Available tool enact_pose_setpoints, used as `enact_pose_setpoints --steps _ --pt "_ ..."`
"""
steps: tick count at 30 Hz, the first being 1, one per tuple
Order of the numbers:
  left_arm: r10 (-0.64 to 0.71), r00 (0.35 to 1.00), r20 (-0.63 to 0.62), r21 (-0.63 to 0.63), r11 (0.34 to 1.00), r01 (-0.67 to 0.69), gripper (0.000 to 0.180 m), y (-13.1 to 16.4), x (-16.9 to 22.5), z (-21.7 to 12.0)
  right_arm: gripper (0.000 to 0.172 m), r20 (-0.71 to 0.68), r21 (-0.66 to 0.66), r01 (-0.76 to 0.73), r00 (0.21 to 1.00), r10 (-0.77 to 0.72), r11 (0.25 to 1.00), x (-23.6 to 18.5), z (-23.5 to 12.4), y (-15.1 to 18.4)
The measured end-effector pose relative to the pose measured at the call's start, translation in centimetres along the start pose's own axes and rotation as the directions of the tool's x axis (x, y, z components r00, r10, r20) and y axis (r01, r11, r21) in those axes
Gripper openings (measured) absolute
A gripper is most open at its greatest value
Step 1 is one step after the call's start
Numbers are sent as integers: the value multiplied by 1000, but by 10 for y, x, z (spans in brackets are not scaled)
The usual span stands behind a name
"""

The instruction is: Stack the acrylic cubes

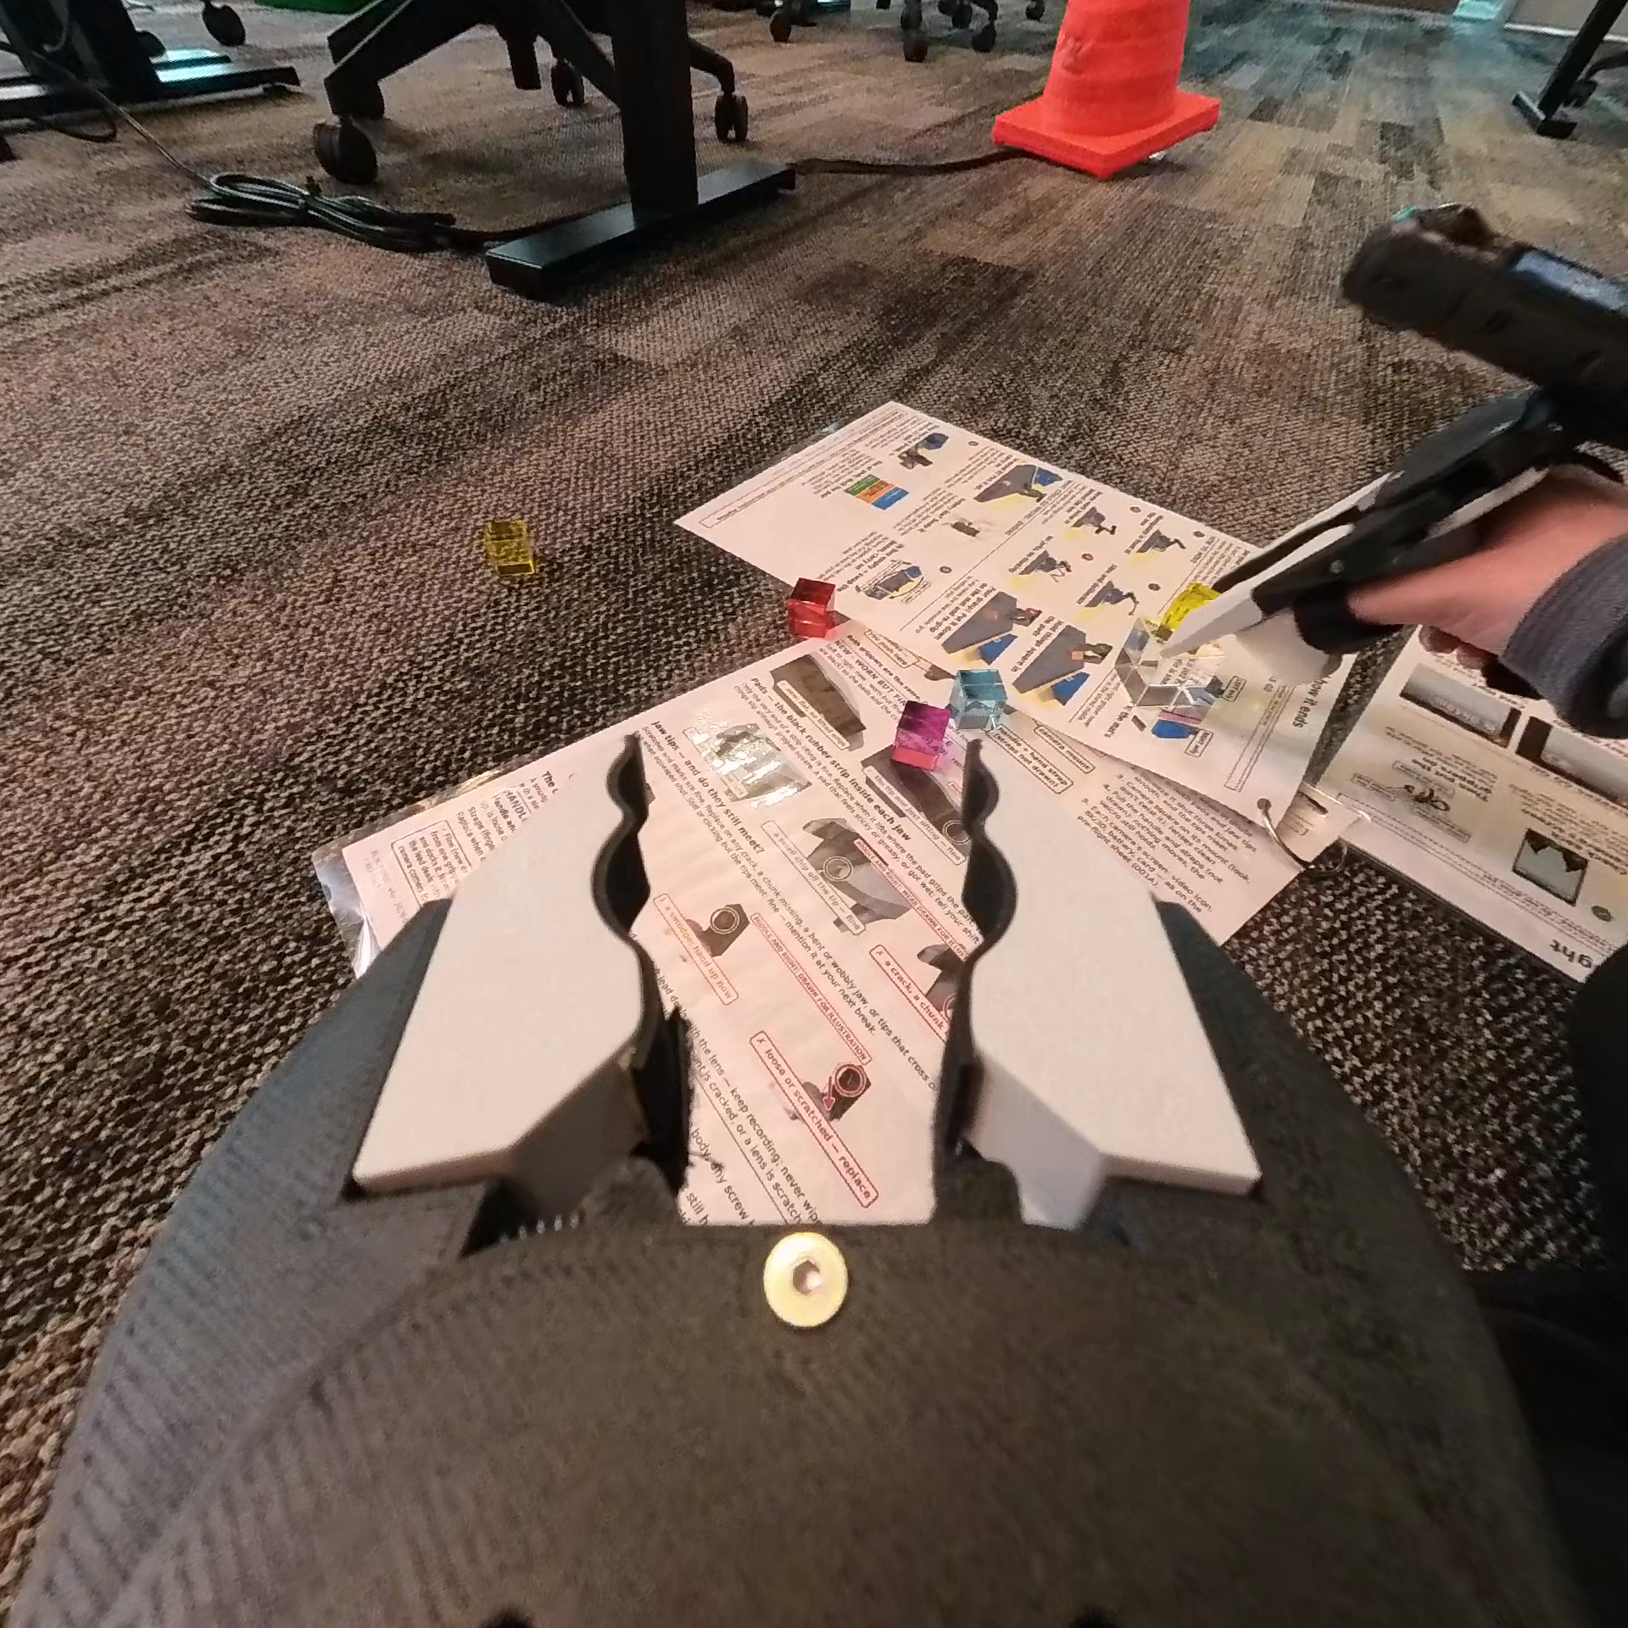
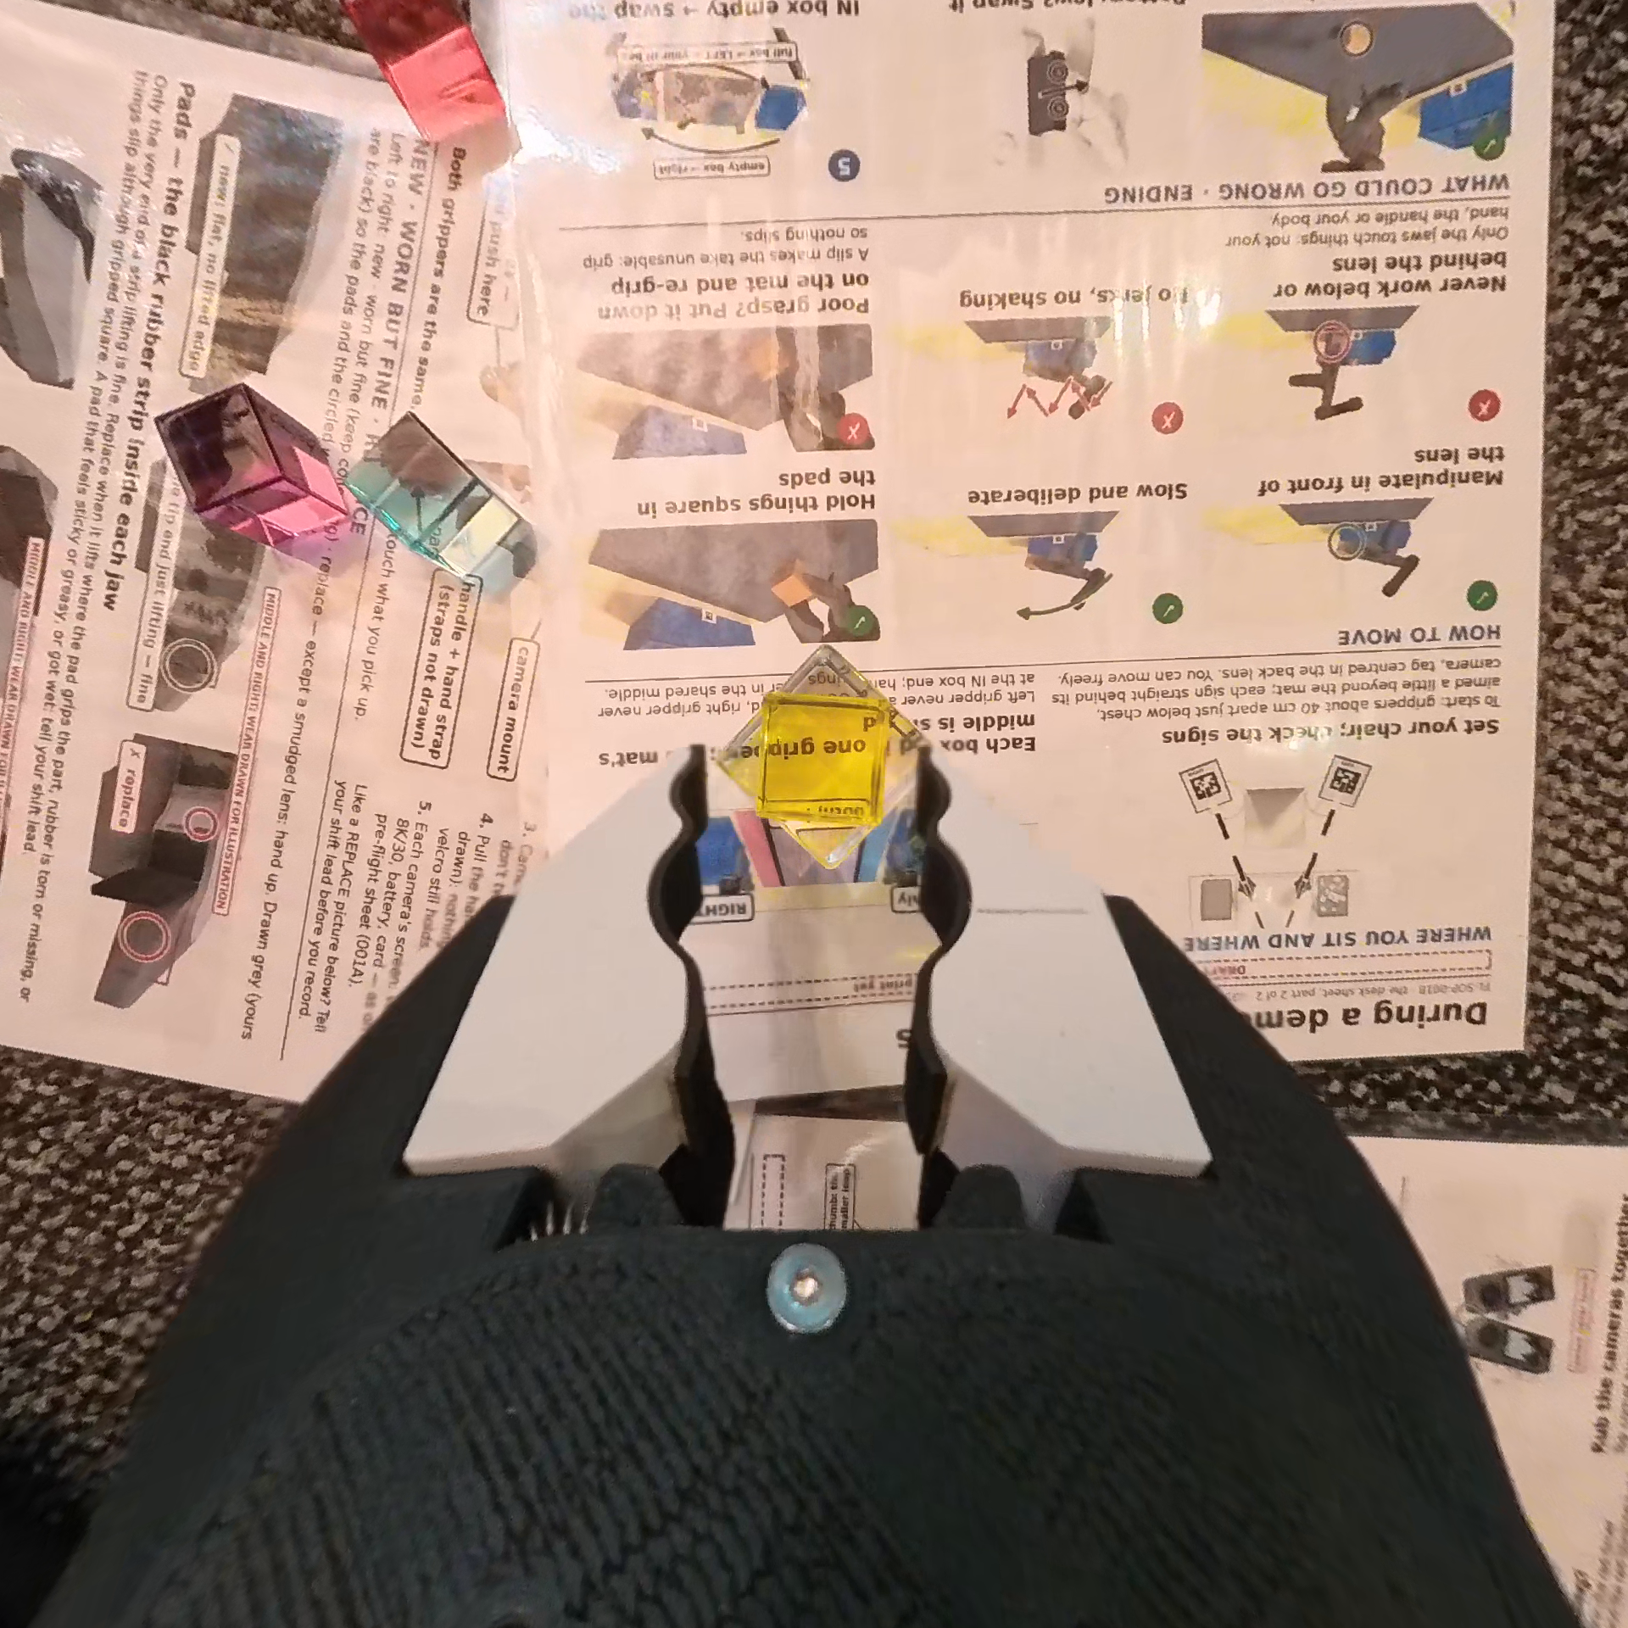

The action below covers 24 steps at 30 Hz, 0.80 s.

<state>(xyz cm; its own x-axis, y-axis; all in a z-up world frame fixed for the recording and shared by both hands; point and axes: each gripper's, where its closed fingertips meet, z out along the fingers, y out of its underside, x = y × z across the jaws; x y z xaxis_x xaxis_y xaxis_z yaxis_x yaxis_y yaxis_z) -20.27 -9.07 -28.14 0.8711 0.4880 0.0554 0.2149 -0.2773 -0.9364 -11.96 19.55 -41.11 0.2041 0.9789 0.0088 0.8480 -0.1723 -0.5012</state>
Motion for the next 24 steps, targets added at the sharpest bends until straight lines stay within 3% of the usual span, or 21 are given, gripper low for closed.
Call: enact_pose_setpoints --steps 7,12,18,24 --pt "-2 1000 0 4 1000 2 72 -1 0 0 57 -6 106 33 999 -33 994 -5 -16 -21" --pt "-2 1000 1 4 1000 2 72 -1 0 0 55 60 161 141 987 -152 977 -45 -17 -40" --pt "2 1000 -2 1 1000 -2 72 0 1 0 54 121 95 338 929 -348 936 -96 13 -38" --pt "6 1000 -3 -2 1000 -6 72 1 1 1 53 122 48 448 884 -451 893 -108 43 -38"
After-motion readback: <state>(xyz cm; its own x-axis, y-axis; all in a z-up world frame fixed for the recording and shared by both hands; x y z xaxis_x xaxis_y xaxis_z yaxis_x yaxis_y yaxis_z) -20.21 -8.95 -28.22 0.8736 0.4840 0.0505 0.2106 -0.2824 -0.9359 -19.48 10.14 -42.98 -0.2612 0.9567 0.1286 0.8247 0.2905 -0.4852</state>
